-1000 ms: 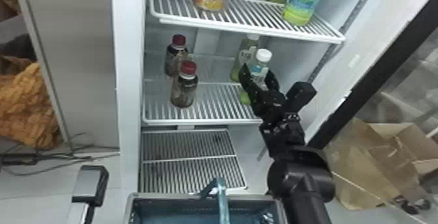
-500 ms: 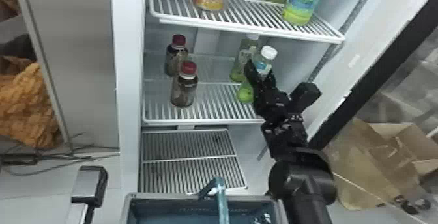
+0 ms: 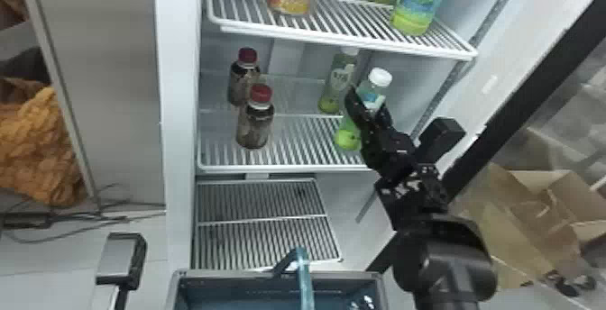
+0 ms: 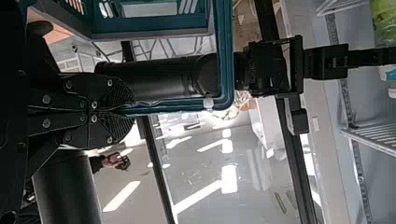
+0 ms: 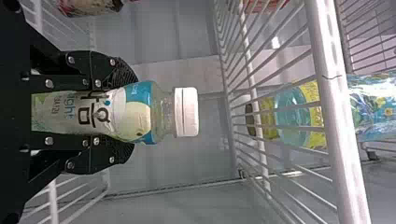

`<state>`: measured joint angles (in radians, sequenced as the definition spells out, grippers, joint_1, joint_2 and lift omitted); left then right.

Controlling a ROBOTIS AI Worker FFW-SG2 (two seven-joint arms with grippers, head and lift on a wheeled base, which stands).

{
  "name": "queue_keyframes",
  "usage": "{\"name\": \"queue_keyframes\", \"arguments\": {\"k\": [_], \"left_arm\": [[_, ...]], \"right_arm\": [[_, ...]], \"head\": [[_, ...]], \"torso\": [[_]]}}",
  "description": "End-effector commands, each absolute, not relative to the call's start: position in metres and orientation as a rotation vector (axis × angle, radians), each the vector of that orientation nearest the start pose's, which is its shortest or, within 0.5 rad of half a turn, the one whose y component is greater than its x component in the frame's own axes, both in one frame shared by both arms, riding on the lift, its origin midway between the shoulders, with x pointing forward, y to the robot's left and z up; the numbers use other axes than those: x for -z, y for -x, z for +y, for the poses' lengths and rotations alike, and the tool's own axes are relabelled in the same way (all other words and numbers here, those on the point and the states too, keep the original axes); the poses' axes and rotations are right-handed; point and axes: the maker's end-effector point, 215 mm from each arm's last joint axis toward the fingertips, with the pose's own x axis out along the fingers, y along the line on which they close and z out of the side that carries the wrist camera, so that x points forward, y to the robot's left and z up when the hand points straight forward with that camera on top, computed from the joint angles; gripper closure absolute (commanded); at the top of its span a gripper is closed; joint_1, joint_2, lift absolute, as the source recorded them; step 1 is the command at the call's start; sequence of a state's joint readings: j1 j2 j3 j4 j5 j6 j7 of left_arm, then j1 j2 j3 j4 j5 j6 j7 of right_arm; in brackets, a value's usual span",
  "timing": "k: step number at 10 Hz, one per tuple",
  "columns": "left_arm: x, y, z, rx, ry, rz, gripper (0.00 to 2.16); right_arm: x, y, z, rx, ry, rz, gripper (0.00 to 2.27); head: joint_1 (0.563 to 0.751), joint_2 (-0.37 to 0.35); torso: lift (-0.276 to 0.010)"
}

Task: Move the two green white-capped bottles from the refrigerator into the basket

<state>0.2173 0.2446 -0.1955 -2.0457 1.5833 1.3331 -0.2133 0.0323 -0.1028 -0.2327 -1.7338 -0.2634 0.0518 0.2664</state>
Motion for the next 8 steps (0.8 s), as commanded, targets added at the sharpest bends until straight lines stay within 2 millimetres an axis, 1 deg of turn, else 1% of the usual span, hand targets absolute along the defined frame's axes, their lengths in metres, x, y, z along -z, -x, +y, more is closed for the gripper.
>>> {"name": "queue_keyframes", "arguments": {"k": [1,4,5,6,7,8], "left_arm": [[0.277,-0.207,-0.074,1.421,1.063,1.029,1.13],[0.277,-0.206,-0.074,1.42,1.066,1.029,1.13],[0.277,-0.206,-0.074,1.42,1.066,1.029,1.13],[0.277,-0.206,-0.074,1.42,1.066,1.029,1.13],[0.278,-0.206,-0.073,1.416,1.067,1.03,1.13],[0.278,-0.206,-0.073,1.416,1.067,1.03,1.13]], "right_arm": [[0.263,-0.569,-0.336,-0.078,-0.123,-0.11,0.89],[0.243,-0.539,-0.326,-0.11,-0.101,-0.113,0.89],[0.24,-0.53,-0.319,-0.129,-0.102,-0.101,0.89],[0.232,-0.519,-0.31,-0.145,-0.085,-0.092,0.89],[0.227,-0.509,-0.302,-0.161,-0.083,-0.075,0.89],[0.226,-0.5,-0.297,-0.177,-0.087,-0.054,0.89]], "head": [[0.695,-0.35],[0.695,-0.35],[0.695,-0.35],[0.695,-0.35],[0.695,-0.35],[0.695,-0.35]], "torso": [[-0.263],[-0.263],[-0.263],[-0.263],[-0.263],[-0.263]]}}
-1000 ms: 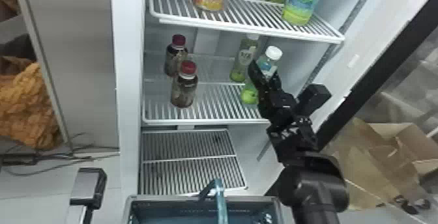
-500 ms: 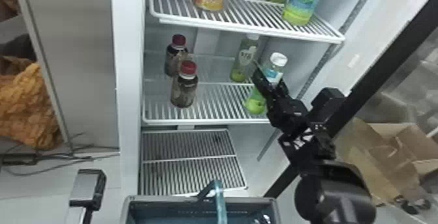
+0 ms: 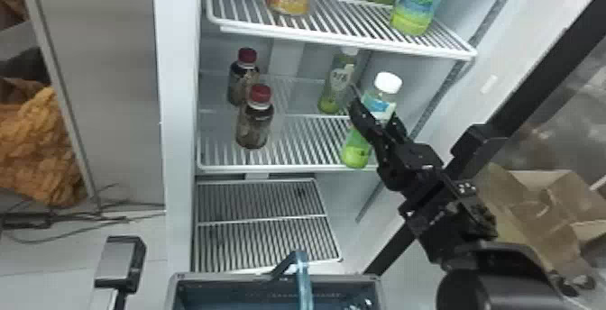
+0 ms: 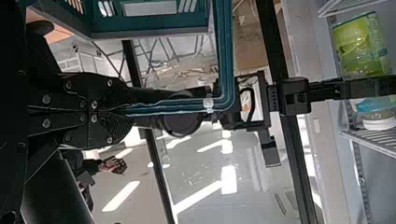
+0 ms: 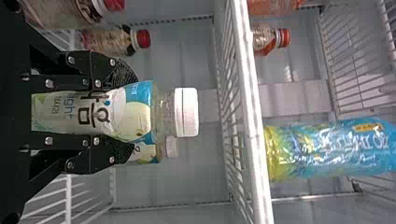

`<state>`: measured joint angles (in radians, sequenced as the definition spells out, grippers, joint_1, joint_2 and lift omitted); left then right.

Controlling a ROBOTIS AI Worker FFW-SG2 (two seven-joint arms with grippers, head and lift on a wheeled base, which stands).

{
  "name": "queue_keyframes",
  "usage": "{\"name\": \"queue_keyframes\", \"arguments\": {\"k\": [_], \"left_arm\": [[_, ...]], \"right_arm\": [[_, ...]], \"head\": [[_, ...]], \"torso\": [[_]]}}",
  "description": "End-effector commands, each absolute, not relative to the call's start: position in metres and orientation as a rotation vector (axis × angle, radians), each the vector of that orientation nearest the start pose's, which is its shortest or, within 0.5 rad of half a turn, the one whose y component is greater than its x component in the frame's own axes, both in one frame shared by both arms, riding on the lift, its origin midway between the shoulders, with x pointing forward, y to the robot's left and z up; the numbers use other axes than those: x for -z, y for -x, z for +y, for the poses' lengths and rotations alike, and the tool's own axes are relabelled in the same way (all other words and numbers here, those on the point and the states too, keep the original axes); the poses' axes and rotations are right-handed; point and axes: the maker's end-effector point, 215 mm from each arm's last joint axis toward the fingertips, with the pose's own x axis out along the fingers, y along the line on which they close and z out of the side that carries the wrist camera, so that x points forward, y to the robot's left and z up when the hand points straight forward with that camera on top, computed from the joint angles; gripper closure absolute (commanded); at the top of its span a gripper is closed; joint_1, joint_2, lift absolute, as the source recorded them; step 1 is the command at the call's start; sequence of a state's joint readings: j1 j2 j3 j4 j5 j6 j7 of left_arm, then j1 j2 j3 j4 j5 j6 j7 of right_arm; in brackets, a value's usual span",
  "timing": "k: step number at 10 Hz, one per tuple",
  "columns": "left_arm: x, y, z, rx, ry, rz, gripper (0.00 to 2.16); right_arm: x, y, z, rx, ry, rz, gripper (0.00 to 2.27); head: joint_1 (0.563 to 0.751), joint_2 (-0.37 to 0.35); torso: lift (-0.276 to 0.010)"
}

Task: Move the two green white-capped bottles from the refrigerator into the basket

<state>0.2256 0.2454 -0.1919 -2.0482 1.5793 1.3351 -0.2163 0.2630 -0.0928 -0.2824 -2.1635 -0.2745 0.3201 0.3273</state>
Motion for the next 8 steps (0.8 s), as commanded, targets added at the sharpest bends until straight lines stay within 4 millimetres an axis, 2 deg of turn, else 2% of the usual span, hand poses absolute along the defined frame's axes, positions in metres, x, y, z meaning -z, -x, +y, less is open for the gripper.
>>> {"name": "queue_keyframes", "arguments": {"k": [1,5,6,8], "left_arm": [[0.278,-0.206,-0.073,1.416,1.066,1.029,1.13],[0.277,-0.209,-0.074,1.416,1.058,1.025,1.13],[0.278,-0.209,-0.074,1.415,1.057,1.025,1.13],[0.278,-0.208,-0.075,1.416,1.052,1.027,1.13]], "right_arm": [[0.226,-0.488,-0.291,-0.187,-0.084,-0.03,0.89],[0.226,-0.438,-0.266,-0.241,-0.094,0.058,0.9],[0.232,-0.432,-0.262,-0.251,-0.105,0.079,0.89],[0.23,-0.416,-0.249,-0.278,-0.104,0.109,0.9]], "head": [[0.695,-0.35],[0.695,-0.35],[0.695,-0.35],[0.695,-0.35]], "torso": [[-0.263],[-0.263],[-0.263],[-0.263]]}}
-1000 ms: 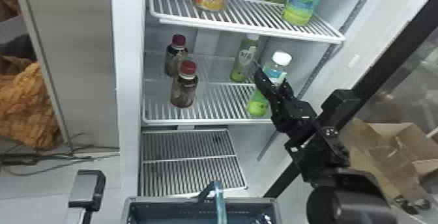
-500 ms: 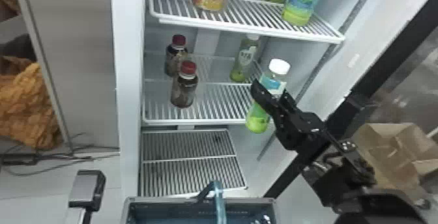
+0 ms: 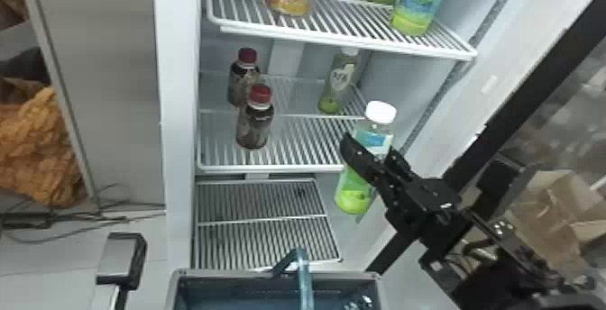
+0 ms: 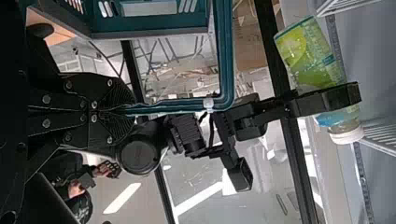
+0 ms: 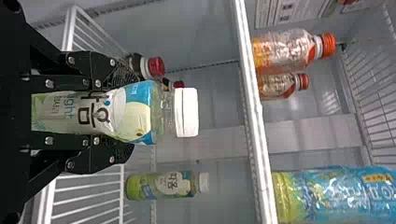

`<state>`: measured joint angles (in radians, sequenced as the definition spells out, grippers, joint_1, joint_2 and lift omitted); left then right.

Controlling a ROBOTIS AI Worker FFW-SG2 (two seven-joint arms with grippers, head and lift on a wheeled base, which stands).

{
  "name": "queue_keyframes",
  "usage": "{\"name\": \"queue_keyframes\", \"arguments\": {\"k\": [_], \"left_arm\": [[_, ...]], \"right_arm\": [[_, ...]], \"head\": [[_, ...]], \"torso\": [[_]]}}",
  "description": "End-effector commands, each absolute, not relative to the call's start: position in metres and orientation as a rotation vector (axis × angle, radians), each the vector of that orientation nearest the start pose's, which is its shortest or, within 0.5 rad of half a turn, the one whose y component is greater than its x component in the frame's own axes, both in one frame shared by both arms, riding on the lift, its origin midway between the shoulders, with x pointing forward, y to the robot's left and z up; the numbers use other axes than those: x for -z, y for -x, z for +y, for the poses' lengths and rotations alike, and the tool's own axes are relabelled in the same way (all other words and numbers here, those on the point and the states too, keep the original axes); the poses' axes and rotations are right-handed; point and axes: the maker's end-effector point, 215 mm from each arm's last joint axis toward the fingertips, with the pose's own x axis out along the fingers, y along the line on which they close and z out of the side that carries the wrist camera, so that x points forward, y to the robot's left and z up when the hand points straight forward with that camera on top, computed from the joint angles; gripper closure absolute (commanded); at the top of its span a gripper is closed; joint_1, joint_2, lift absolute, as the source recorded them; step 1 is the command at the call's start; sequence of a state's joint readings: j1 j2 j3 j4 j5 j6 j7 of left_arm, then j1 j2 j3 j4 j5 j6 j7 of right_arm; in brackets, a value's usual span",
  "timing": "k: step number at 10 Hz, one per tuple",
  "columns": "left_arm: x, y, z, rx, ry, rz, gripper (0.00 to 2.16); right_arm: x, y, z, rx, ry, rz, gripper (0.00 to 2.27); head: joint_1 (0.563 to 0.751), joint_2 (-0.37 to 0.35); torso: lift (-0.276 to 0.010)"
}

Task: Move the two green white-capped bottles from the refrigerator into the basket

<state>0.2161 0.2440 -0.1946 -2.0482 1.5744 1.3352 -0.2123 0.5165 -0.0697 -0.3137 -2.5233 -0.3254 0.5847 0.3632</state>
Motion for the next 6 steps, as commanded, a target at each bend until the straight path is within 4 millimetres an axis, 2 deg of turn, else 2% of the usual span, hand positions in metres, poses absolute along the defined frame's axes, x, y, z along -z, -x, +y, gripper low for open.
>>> {"name": "queue_keyframes", "arguments": {"k": [1,5,6], "left_arm": [[0.28,-0.209,-0.073,1.412,1.045,1.03,1.13],[0.287,-0.221,-0.065,1.364,1.044,1.012,1.13],[0.29,-0.223,-0.063,1.353,1.04,1.011,1.13]], "right_arm": [[0.231,-0.41,-0.246,-0.282,-0.115,0.12,0.9],[0.254,-0.371,-0.225,-0.31,-0.124,0.289,0.9],[0.253,-0.36,-0.219,-0.319,-0.119,0.317,0.9]], "head": [[0.695,-0.35],[0.695,-0.35],[0.695,-0.35]], "torso": [[-0.263],[-0.263],[-0.263]]}}
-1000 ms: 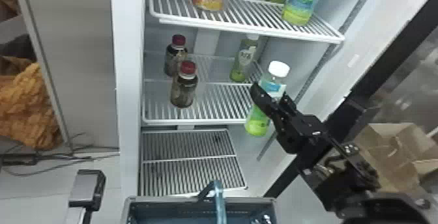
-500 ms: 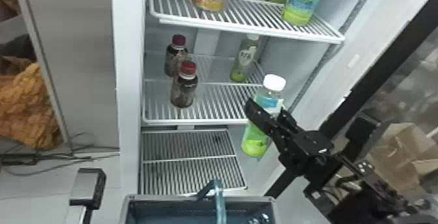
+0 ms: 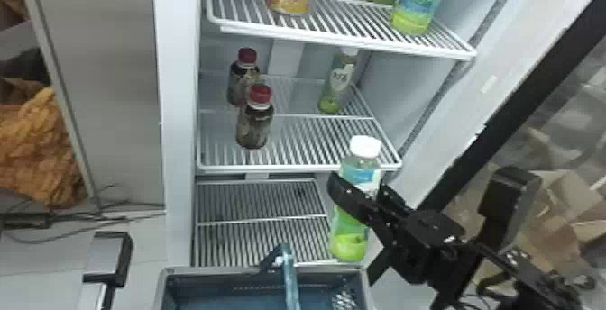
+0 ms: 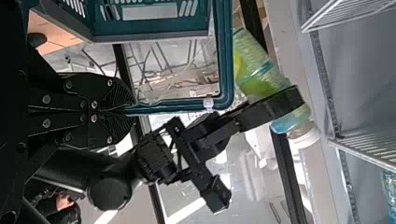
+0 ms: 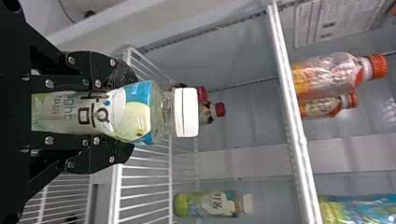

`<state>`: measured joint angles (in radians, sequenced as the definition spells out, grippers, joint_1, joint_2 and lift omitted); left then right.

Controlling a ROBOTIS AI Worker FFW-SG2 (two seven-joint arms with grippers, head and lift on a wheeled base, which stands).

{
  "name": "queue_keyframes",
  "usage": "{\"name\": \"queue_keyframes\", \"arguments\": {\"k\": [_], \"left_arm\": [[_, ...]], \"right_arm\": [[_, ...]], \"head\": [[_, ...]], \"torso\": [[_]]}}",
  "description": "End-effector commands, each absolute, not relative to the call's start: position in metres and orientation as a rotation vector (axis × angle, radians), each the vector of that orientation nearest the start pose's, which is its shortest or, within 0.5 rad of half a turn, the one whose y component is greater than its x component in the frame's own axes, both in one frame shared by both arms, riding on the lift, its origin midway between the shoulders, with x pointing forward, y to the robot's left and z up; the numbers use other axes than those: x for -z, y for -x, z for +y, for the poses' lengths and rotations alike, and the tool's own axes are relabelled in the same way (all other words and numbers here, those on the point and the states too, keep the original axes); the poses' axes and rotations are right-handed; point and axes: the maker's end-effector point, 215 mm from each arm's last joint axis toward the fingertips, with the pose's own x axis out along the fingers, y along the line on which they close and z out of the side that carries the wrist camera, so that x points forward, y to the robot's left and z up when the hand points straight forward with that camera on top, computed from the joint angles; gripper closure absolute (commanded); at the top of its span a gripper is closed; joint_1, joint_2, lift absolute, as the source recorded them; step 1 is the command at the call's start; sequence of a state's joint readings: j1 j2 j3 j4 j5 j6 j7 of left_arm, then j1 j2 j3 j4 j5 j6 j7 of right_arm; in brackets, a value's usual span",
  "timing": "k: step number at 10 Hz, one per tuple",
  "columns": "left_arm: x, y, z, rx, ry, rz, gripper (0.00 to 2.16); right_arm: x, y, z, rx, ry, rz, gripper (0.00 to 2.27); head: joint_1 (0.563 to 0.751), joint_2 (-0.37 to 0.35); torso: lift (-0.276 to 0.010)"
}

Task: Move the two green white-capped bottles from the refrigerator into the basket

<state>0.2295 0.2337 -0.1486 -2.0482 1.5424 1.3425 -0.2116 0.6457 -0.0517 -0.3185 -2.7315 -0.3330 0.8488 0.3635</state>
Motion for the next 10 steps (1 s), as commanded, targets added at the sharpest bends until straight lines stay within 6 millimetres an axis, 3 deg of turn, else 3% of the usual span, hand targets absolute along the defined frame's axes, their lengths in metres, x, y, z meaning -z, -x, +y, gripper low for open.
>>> {"name": "queue_keyframes", "arguments": {"k": [1,6,8,10], "left_arm": [[0.291,-0.225,-0.063,1.347,1.038,1.008,1.13],[0.292,-0.227,-0.061,1.336,1.042,1.005,1.13],[0.292,-0.226,-0.061,1.338,1.041,1.007,1.13],[0.292,-0.227,-0.06,1.336,1.041,1.006,1.13]], "right_arm": [[0.248,-0.35,-0.214,-0.326,-0.107,0.329,0.9],[0.275,-0.303,-0.191,-0.375,-0.15,0.496,0.9],[0.276,-0.293,-0.19,-0.373,-0.142,0.524,0.9],[0.29,-0.279,-0.196,-0.359,-0.146,0.583,0.9]], "head": [[0.695,-0.35],[0.695,-0.35],[0.695,-0.35],[0.695,-0.35]], "torso": [[-0.263],[-0.263],[-0.263],[-0.263]]}}
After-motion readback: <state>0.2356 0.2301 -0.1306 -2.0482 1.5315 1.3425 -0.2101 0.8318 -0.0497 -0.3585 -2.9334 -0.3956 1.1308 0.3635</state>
